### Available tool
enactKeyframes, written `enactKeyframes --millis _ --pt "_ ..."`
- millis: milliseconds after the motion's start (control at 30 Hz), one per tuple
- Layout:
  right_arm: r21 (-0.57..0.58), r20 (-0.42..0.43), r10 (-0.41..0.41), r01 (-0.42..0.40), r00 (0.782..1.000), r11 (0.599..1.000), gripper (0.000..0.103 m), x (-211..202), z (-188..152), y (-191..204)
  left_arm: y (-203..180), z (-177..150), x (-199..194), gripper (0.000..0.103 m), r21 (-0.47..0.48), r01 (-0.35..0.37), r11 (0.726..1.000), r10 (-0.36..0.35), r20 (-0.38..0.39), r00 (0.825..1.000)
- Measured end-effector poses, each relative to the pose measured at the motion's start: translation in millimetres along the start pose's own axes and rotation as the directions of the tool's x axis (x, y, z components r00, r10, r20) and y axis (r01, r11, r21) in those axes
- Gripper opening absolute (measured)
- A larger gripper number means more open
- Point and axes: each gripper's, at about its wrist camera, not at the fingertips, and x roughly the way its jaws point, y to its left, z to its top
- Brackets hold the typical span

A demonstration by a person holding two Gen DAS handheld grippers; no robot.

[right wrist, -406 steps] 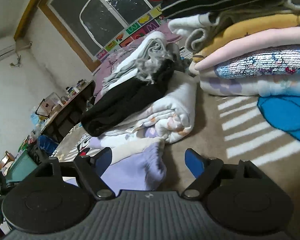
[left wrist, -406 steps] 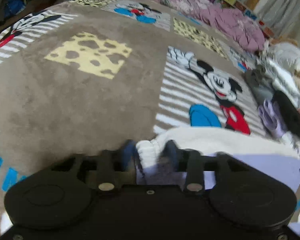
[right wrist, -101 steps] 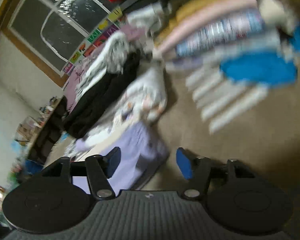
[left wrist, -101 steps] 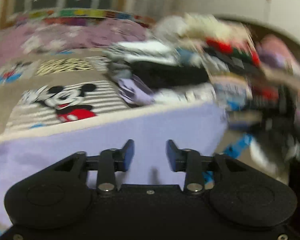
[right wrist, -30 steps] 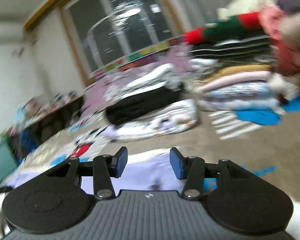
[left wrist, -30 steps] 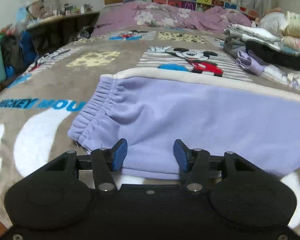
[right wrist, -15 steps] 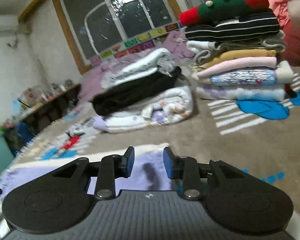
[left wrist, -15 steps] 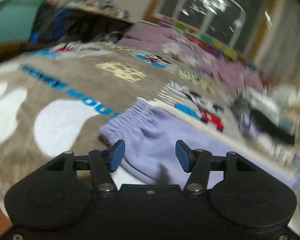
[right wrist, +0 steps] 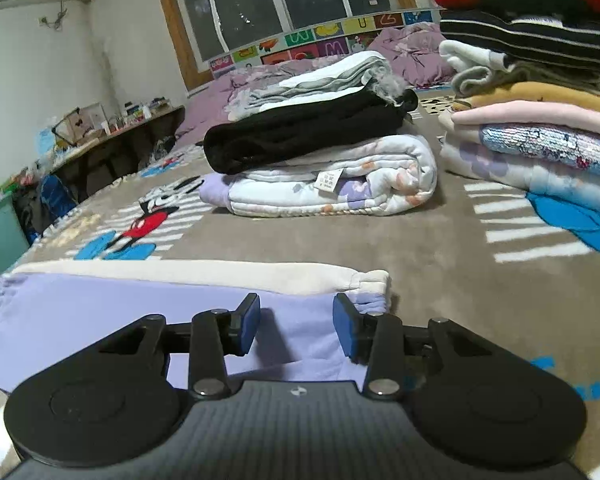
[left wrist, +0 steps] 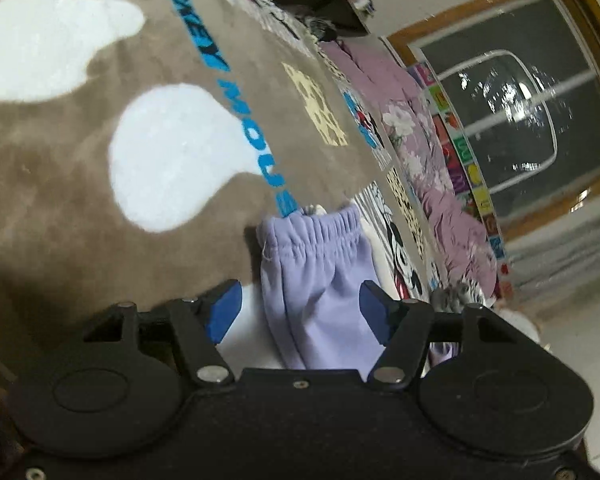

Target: Fold clothes

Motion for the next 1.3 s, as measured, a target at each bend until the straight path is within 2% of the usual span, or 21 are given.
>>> enactKeyframes --millis 200,300,400,433,467,500,567,667,767,900,1000,1300 --pt "0.063 0.012 0.042 -0.043 0.999 0.997 0.043 -2.1 -0.3 -10.9 -14.6 3.1 17.8 0.064 0.05 -0.01 0.999 0.009 0.009 1.0" --pt "0.063 0.017 0.059 -0.06 0.998 0.996 0.049 -2.4 -0.6 -10.8 -18.2 2.1 28.9 0.064 0.044 -0.021 0.999 0.02 0.012 1.0" --pt "0.062 0.018 0.075 -0.076 0.997 0.995 0.053 -2.8 -0.9 -10.5 -19.9 1.4 33.0 0.053 0.029 -0.031 0.999 0.03 0.024 0.999" --pt "0.065 0.019 0.08 -0.081 0.997 0.995 0.053 -3.1 -0.9 -11.0 -18.9 1.3 32.8 0.042 0.016 -0.034 0.999 0.033 0.028 0.999" --pt "0.072 0.021 0.085 -0.086 0.996 0.994 0.053 -3.5 -1.1 -12.2 -18.1 1.3 32.7 0.028 0.011 -0.036 0.999 0.035 0.026 0.999" --pt "0.082 0.024 0.091 -0.092 0.996 0.992 0.053 -4.0 -1.2 -13.6 -17.3 1.3 32.5 0.024 0.007 -0.037 0.999 0.037 0.023 0.999" --pt "0.107 0.03 0.105 -0.108 0.994 0.988 0.053 -5.8 -1.0 -17.3 -21.1 1.5 29.4 0.022 0.008 -0.023 1.0 0.022 0.032 0.999" --pt "0.163 0.046 0.135 -0.141 0.99 0.977 0.053 -9.6 -0.5 -25.1 -41.4 -2.4 15.4 0.021 0.032 0.039 0.999 -0.041 0.05 0.998" --pt "0.265 0.087 0.18 -0.197 0.98 0.944 0.053 -16.2 -0.8 -39.3 -72.7 -11.0 2.8 0.021 0.088 0.098 0.991 -0.104 0.059 0.993" --pt "0.416 0.172 0.217 -0.271 0.961 0.868 0.054 -27.8 -4.9 -62.7 -129.1 -35.1 -6.5 0.021 0.239 0.144 0.96 -0.162 0.058 0.985" --pt "0.477 0.214 0.218 -0.297 0.952 0.827 0.056 -35.2 -7.5 -76.9 -167.5 -58.5 -5.0 0.021 0.332 0.171 0.928 -0.196 0.042 0.98" --pt "0.533 0.246 0.212 -0.315 0.946 0.786 0.057 -52.4 -15.9 -100.4 -239.4 -138.0 25.4 0.021 0.514 0.251 0.82 -0.244 -0.083 0.966"
